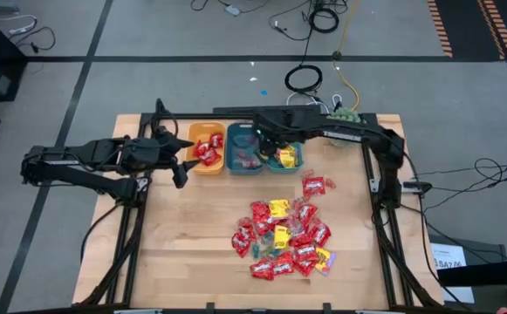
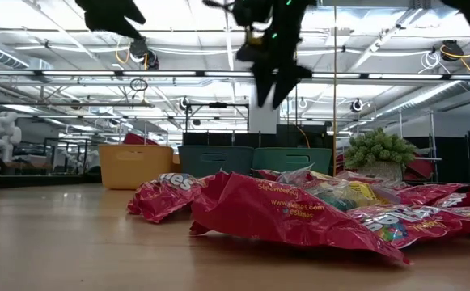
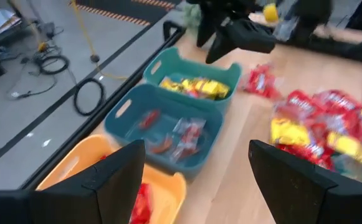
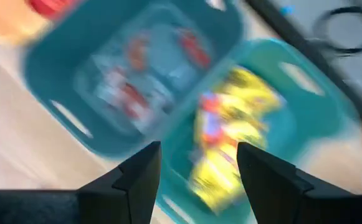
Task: Sort candy
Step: Put the red candy into the yellow bin
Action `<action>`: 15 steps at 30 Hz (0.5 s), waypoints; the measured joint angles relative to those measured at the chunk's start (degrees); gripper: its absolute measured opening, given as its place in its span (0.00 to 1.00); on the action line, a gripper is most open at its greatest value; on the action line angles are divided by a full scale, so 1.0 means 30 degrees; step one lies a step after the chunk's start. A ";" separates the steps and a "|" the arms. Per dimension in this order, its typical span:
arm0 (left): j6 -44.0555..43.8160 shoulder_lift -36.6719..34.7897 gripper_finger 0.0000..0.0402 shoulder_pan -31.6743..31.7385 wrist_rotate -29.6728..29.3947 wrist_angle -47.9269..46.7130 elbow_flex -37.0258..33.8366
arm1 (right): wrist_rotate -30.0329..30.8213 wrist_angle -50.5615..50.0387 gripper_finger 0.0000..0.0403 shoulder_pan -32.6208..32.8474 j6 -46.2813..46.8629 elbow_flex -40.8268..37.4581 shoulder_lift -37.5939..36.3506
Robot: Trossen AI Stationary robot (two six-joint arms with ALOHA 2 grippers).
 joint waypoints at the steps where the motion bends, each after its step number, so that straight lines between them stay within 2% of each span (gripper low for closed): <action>1: 0.0005 0.0038 0.74 0.0000 0.0077 0.0411 0.0000 | 0.0968 -0.0741 0.50 0.0330 0.0386 -0.0133 -0.0497; 5: -0.0014 0.0329 0.74 0.0000 0.0443 0.2507 0.0000 | 0.4053 -0.2936 0.50 0.2080 0.2677 -0.1557 -0.2868; 11: 0.0017 0.1511 0.74 -0.0146 0.2098 0.5441 0.0007 | 0.4091 -0.2759 0.49 0.5317 0.7816 -0.7570 -0.8619; 15: 0.1503 0.3463 0.74 -0.0912 0.2323 0.6384 0.0011 | 0.3941 -0.0701 0.49 0.8420 1.2139 -1.2373 -1.2943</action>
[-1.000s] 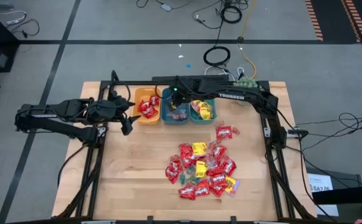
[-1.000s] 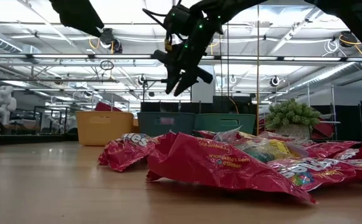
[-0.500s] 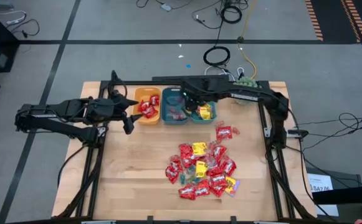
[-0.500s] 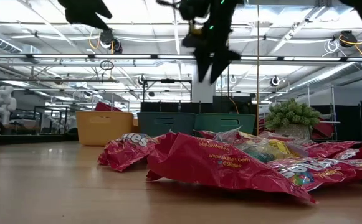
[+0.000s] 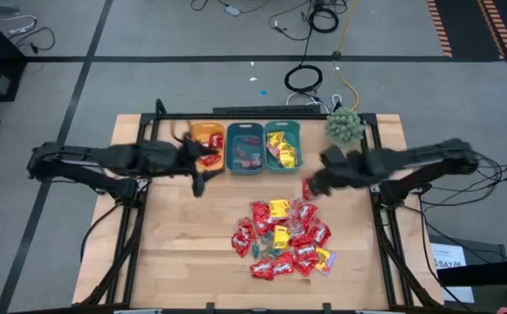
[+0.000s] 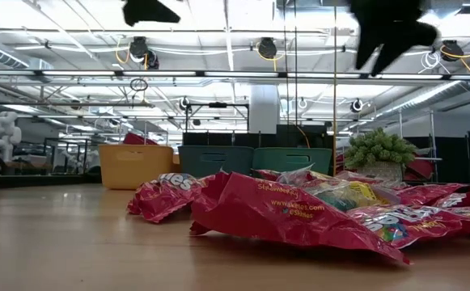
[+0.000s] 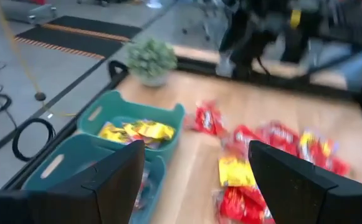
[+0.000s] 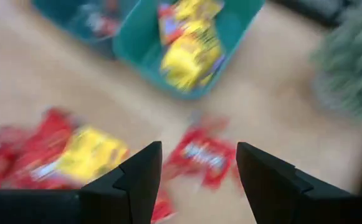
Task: Sort candy
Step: Put the red candy into the yellow bin
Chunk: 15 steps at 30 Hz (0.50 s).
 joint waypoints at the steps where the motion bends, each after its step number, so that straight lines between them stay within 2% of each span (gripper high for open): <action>1: 0.0509 0.0591 0.74 -0.0260 0.0016 0.0102 0.0022 | -0.0185 0.0935 0.49 0.0858 0.0817 -0.1075 -0.0985; 4: 0.1630 0.2605 0.74 -0.1019 -0.0046 0.0743 0.0647 | -0.0436 0.4237 0.49 0.3270 0.2345 -0.3891 -0.3551; 7: 0.2056 0.4453 0.74 -0.1519 -0.0935 0.0650 0.1760 | -0.0385 0.6586 0.49 0.4899 0.3282 -0.5996 -0.5176; 15: 0.1610 0.8622 0.74 -0.2525 -0.1321 0.0247 0.3954 | -0.0880 0.6882 0.49 0.6755 0.5782 -0.8275 -0.5588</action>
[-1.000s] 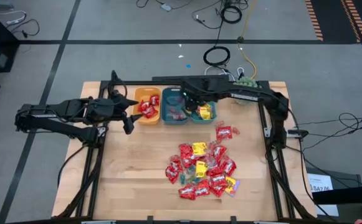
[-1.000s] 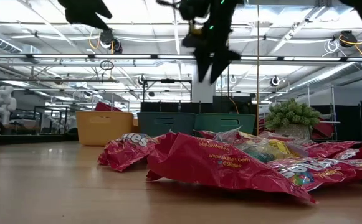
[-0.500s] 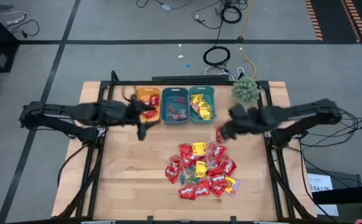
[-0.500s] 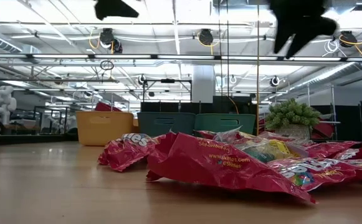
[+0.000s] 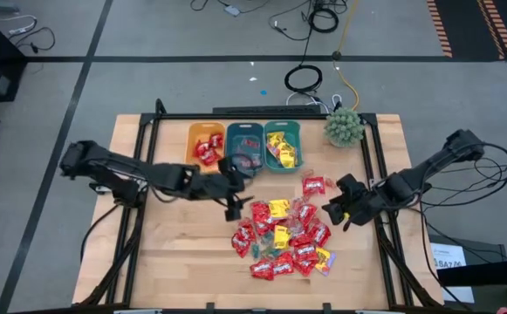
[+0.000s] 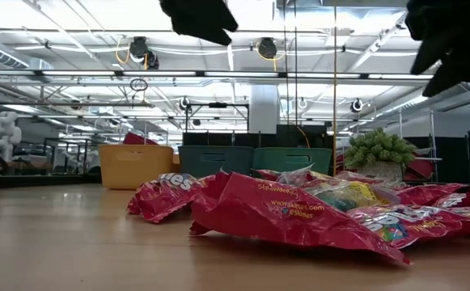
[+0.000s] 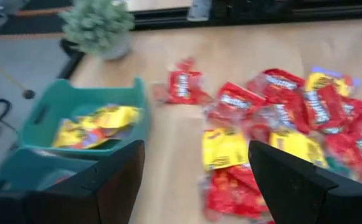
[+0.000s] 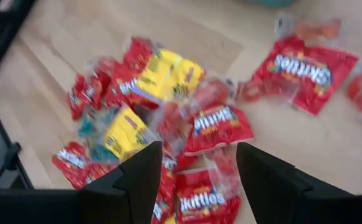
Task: Sort candy
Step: Put the red candy into the yellow bin
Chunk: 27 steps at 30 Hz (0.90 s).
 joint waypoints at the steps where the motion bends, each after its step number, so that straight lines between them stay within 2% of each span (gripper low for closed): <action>1: -0.0068 0.0411 0.74 -0.0194 0.0085 -0.0011 0.0122 | 0.0000 -0.0002 0.49 0.0185 0.0132 -0.0065 0.0151; 7: -0.0171 0.2523 0.74 -0.1644 0.0448 -0.0597 0.0173 | 0.0021 0.0035 0.49 0.1104 0.0897 -0.0080 0.1205; 9: -0.1455 0.3041 0.74 -0.1952 0.1200 -0.0931 0.0173 | 0.0022 0.0043 0.49 0.1434 0.1398 -0.0080 0.1562; 13: -0.3047 0.4072 0.74 -0.2244 0.3802 -0.1599 -0.0119 | 0.0022 0.0217 0.49 0.2038 0.2110 -0.0080 0.2306; 17: -0.2169 0.5469 0.74 -0.2953 0.6586 -0.1753 -0.0473 | 0.0022 0.0351 0.49 0.2514 0.3036 -0.0072 0.2986; 19: -0.1590 0.6080 0.74 -0.3345 0.7342 -0.1666 -0.0475 | 0.0027 0.0461 0.49 0.2710 0.3446 -0.0072 0.3305; 27: -0.0479 0.8200 0.71 -0.3557 0.7354 -0.1472 -0.0471 | 0.0036 0.1278 0.49 0.3173 0.4437 -0.0072 0.4399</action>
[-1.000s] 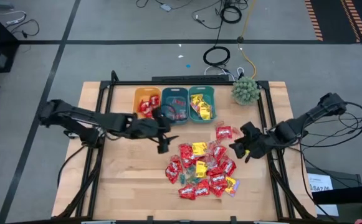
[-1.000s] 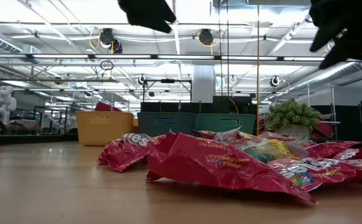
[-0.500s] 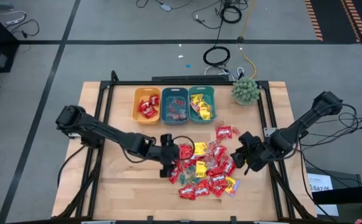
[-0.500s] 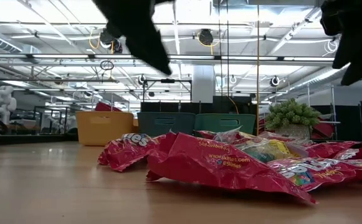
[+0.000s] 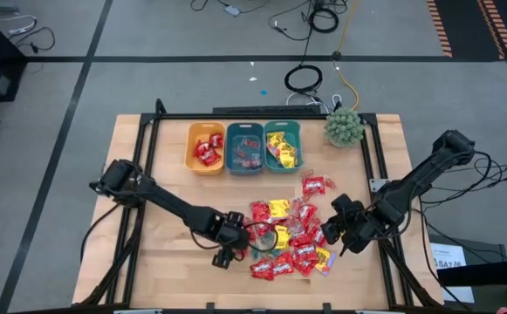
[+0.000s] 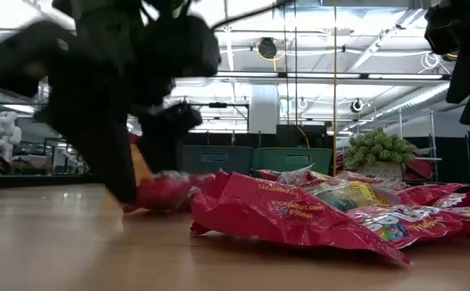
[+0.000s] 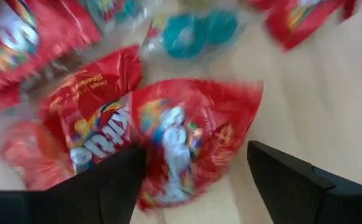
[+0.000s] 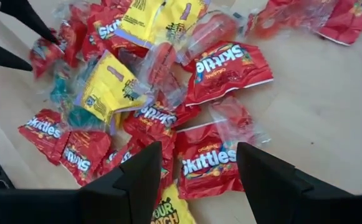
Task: Sort candy
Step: Put the red candy into the yellow bin
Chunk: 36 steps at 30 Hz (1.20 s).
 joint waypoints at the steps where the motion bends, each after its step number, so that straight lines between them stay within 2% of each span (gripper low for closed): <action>1: 0.0056 0.0312 0.69 0.0000 -0.0081 0.0018 0.0008 | -0.0005 0.0103 0.49 0.0000 0.0009 0.0000 0.0068; 5: -0.0564 0.0864 0.56 -0.0044 0.0053 0.0127 0.0091 | -0.0004 0.0355 0.49 -0.0007 0.0017 0.0000 0.0186; 9: -0.0938 0.0238 0.32 -0.0318 -0.0207 -0.0142 0.0069 | 0.0001 0.0471 0.49 -0.0007 0.0361 0.0000 0.0181; 12: -0.0181 -0.0754 0.14 -0.0595 -0.0446 -0.1681 0.0349 | 0.0001 0.0508 0.49 -0.0007 0.0443 0.0000 0.0179; 19: 0.0570 -0.3606 0.13 -0.0272 -0.1322 -0.3774 0.0543 | 0.0013 0.0522 0.49 -0.0022 0.0423 0.0007 0.0173; 23: 0.0769 -0.5534 0.12 0.1053 -0.1772 -0.4288 0.0488 | 0.0018 0.0505 0.49 -0.0022 0.0410 0.0007 0.0167; 28: 0.1465 -0.8057 0.12 0.3584 -0.2455 -0.4648 0.0470 | 0.0332 0.0527 0.49 -0.0026 0.0453 0.0015 0.0164; 33: 0.3054 -0.9671 0.12 0.7031 -0.2823 -0.4834 0.0484 | 0.1397 0.0569 0.49 -0.0058 0.1102 0.0015 0.0164; 36: 0.4365 -1.0258 0.12 0.9329 -0.2667 -0.5988 0.0484 | 0.1523 0.0579 0.49 -0.0089 0.1163 0.0015 0.0164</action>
